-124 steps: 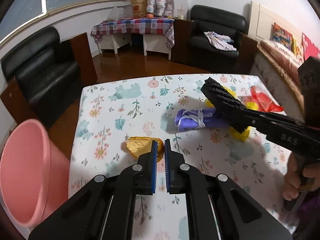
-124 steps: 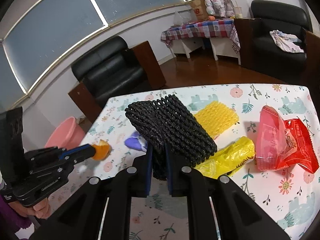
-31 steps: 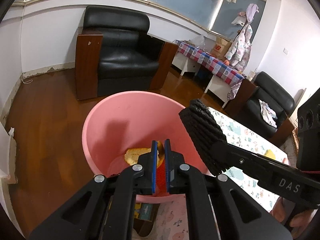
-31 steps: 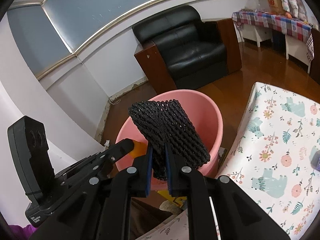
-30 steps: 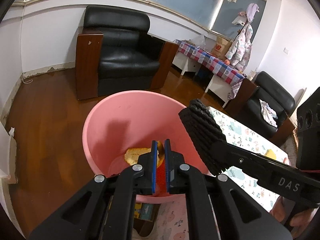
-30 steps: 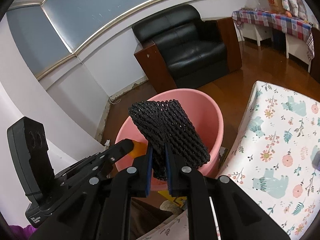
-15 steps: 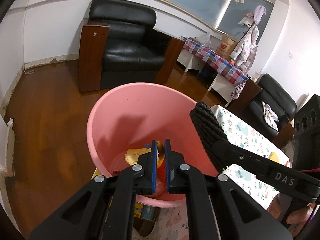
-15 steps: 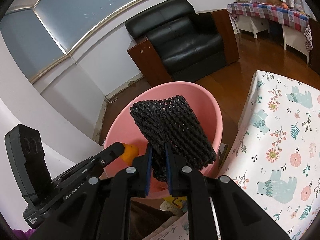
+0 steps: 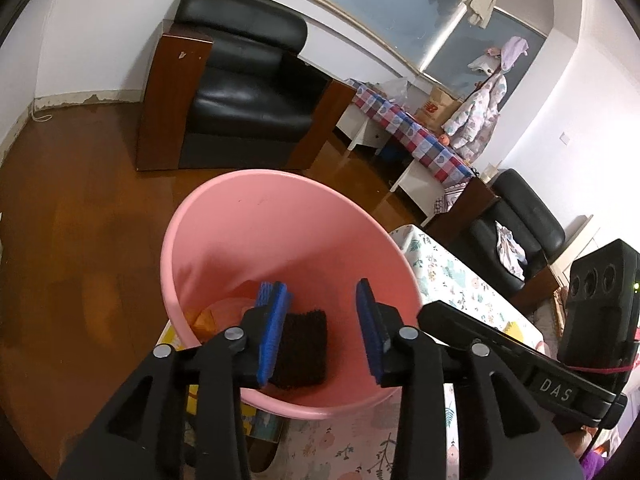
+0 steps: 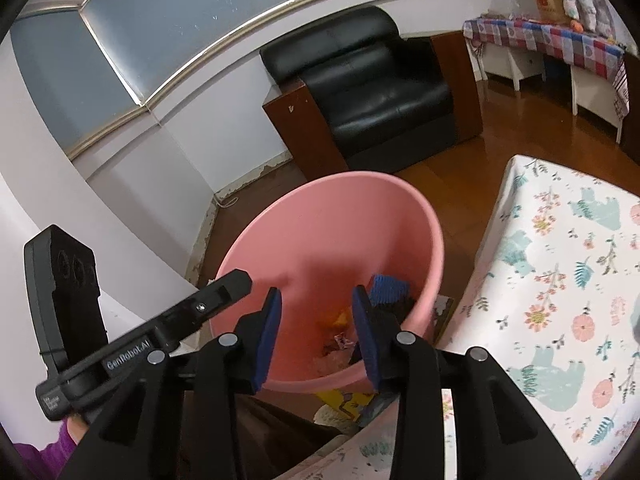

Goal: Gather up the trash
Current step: 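Withdraw both tools back over the table toward the yellow plastic bag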

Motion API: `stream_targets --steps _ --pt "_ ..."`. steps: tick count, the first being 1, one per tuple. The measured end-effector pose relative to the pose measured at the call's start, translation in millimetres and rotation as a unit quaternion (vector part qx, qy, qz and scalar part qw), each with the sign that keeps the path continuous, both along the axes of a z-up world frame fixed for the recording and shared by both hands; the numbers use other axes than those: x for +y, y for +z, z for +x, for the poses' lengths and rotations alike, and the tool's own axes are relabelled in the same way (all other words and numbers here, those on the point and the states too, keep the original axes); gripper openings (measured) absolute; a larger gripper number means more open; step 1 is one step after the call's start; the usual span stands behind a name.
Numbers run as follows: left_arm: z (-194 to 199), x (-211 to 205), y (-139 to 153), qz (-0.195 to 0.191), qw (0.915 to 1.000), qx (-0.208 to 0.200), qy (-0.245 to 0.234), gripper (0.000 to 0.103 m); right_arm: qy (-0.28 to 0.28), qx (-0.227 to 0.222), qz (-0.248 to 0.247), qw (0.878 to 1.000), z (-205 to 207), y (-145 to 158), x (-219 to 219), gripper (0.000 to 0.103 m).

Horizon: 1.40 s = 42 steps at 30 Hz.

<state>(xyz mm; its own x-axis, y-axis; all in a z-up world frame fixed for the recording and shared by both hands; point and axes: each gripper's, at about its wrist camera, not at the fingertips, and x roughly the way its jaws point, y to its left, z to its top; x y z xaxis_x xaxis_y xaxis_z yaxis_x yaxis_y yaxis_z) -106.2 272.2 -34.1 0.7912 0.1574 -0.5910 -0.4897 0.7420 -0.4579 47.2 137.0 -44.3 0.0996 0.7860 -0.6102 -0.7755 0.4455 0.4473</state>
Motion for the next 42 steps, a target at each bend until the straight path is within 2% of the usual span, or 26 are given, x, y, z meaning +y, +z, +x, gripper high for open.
stream_targets --steps 8,19,23,28,36,42 --pt "0 -1 17 0.006 0.9998 -0.010 -0.015 0.043 -0.024 -0.009 0.004 1.000 2 5 -40 0.038" --pt "-11 -12 49 0.058 0.9977 -0.017 -0.032 0.043 -0.058 -0.013 -0.008 0.998 1 -5 -108 0.039" --pt "-9 -24 52 0.068 0.9971 -0.010 -0.032 0.043 -0.073 -0.019 -0.018 0.997 -2 -10 -135 0.039" --pt "6 -50 46 0.065 0.9958 0.000 -0.064 0.043 -0.100 -0.021 -0.041 0.994 -4 -21 -170 0.040" --pt "37 -104 32 0.060 0.9893 0.015 -0.132 0.043 -0.174 -0.032 -0.059 0.982 2 -26 -239 0.042" --pt "64 -151 31 0.081 0.9805 0.024 -0.177 0.043 -0.261 -0.034 -0.054 0.963 21 -25 -306 0.045"
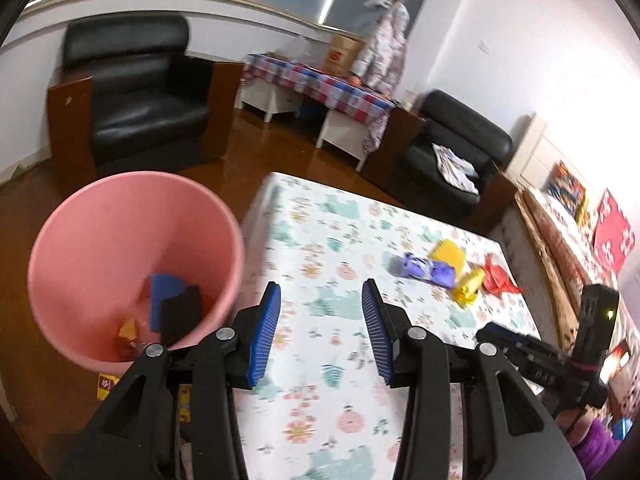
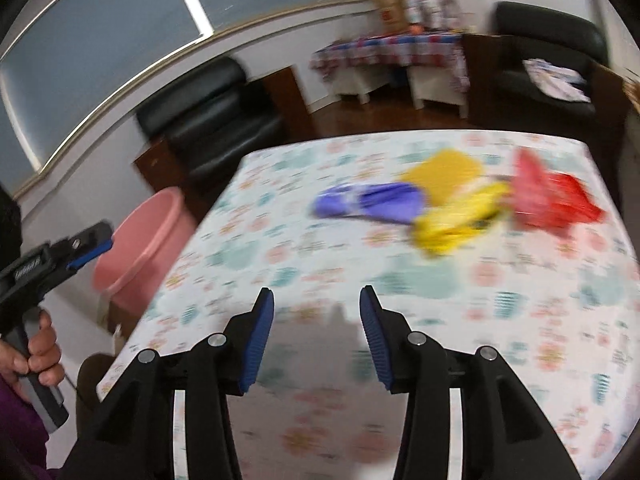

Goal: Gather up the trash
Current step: 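Withdraw both tools back over the table toward the yellow plastic bag, then grasp the yellow plastic bag with the left tool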

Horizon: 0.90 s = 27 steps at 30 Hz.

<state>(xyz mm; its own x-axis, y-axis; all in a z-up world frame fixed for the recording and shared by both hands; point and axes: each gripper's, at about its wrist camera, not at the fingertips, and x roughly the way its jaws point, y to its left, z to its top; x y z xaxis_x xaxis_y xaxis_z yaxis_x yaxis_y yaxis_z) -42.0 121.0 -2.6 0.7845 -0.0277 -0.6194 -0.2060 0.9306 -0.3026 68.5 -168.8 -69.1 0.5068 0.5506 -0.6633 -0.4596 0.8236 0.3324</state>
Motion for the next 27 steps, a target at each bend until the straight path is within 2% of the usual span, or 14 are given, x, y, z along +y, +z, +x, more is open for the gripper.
stream_targets --steps 7,10,17,22,27 --pt "29 -51 -7 0.016 0.9981 0.010 -0.059 0.043 -0.088 0.015 0.016 0.996 25 -10 -68 0.045" --pt "43 -78 -10 0.036 0.9949 0.015 -0.093 0.043 -0.123 0.024 0.029 0.992 35 -12 -92 0.045" --pt "81 -125 -19 0.069 0.9854 0.026 -0.154 0.043 -0.186 -0.010 0.023 0.982 57 1 -125 0.051" --pt "111 -154 -26 0.096 0.9771 0.031 -0.187 0.043 -0.222 -0.008 0.054 0.974 82 1 -133 0.051" --pt "132 -180 -35 0.129 0.9675 0.034 -0.215 0.043 -0.232 -0.001 0.036 0.972 104 -7 -121 0.051"
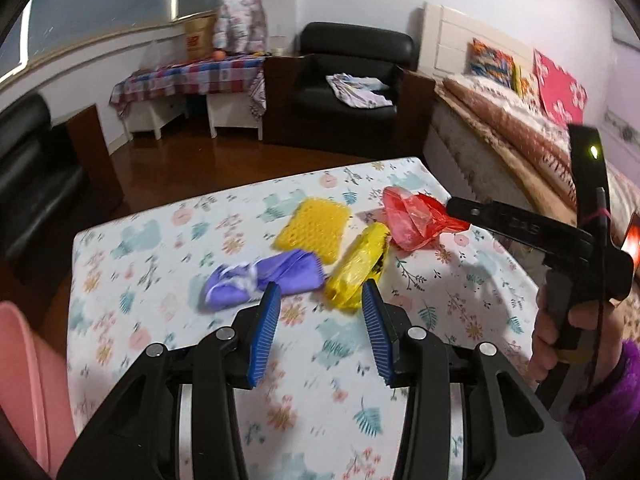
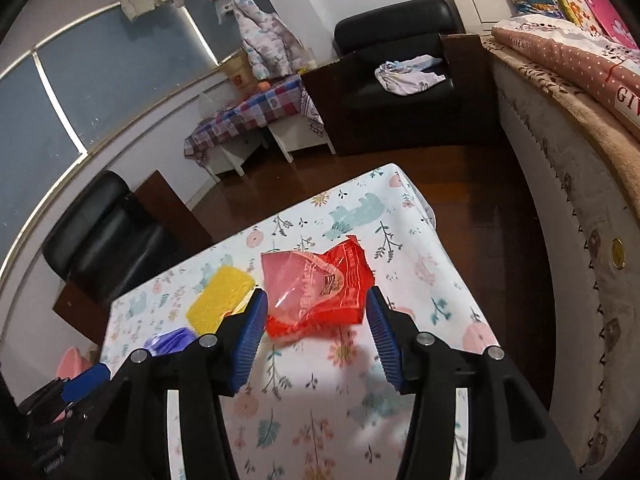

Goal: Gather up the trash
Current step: 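Grasp the yellow plastic bag with the left tool, then grasp the red snack bag with right tool while left tool holds yellow bag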

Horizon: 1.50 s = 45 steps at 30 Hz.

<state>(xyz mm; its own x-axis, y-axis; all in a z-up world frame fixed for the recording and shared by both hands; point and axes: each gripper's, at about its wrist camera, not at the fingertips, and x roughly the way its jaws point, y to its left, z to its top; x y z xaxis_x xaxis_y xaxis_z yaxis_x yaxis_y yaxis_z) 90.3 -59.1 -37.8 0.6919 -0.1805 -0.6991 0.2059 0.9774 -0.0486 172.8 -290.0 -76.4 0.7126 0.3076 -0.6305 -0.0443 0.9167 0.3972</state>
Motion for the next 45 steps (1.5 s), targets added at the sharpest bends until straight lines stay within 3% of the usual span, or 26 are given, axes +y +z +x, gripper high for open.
stream_targets --steps 7,14,25,33,37,38,45 --pt "26 -28 -18 0.038 0.9987 0.003 -0.034 0.043 -0.009 0.002 0.007 1.000 5 -15 -5 0.051" --pt "49 -35 -41 0.054 0.9977 0.023 -0.034 0.042 -0.008 0.000 0.008 1.000 5 -18 -8 0.051" --pt "47 -37 -54 0.059 0.9971 0.032 -0.035 0.013 -0.002 0.007 0.018 1.000 6 -22 -8 0.049" --pt "21 -26 -40 0.034 0.9989 0.021 -0.025 0.011 0.001 0.013 0.025 1.000 8 -25 -9 0.037" --pt "5 -17 -34 0.020 0.9995 0.020 -0.014 0.011 0.001 0.020 0.033 0.999 9 -27 -10 0.024" --pt "2 -16 -32 0.019 0.9996 0.018 -0.012 0.011 0.002 0.022 0.035 0.999 9 -28 -11 0.016" --pt "-24 0 -18 0.003 0.9999 0.005 0.011 0.011 0.014 0.014 0.040 0.999 6 -27 -9 0.006"
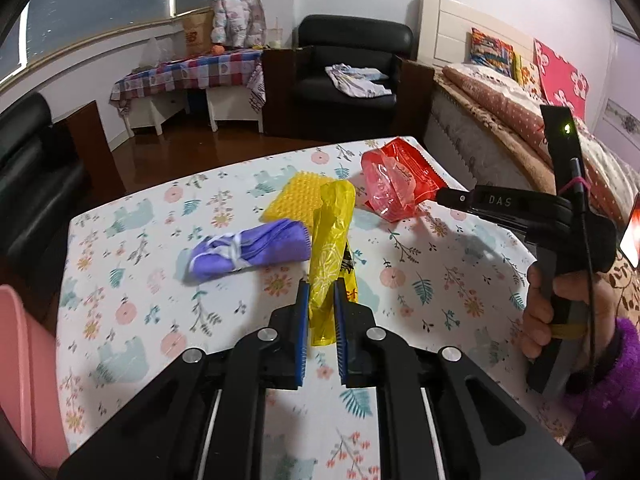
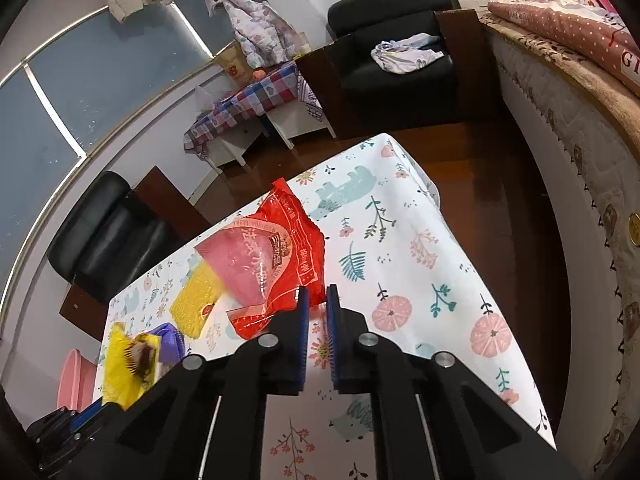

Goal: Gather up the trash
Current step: 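Grasp the red snack bag with right tool while left tool holds yellow bag, then carry the yellow bag and red snack bag over the pink bucket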

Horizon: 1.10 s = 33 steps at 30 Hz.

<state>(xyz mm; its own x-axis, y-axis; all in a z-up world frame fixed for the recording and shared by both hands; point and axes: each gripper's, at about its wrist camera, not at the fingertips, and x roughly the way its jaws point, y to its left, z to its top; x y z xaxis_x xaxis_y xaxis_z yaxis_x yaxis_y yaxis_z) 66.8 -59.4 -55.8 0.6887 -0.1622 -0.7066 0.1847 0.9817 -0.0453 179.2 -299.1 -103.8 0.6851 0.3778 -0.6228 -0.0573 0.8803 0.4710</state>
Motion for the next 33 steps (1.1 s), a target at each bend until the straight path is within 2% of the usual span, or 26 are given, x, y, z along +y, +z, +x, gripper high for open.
stream_targets --steps 8,13,18,26,33 --pt "-29 20 14 -0.023 0.9987 -0.020 0.040 0.011 0.032 -0.023 0.022 0.999 -12 11 7 0.002" --pt "-47 33 20 -0.028 0.9974 -0.029 0.059 0.011 0.057 -0.044 0.033 0.997 -40 29 15 0.001" --pt "-60 41 22 -0.038 0.9961 -0.035 0.072 0.011 0.091 -0.040 0.053 0.994 -73 40 22 0.001" --pt "-78 52 20 -0.061 0.9923 -0.038 0.100 0.011 0.141 -0.061 0.029 0.988 -111 58 49 0.001" --pt "-98 70 22 -0.072 0.9857 -0.048 0.145 0.011 0.177 -0.080 0.017 0.981 -133 74 77 0.001"
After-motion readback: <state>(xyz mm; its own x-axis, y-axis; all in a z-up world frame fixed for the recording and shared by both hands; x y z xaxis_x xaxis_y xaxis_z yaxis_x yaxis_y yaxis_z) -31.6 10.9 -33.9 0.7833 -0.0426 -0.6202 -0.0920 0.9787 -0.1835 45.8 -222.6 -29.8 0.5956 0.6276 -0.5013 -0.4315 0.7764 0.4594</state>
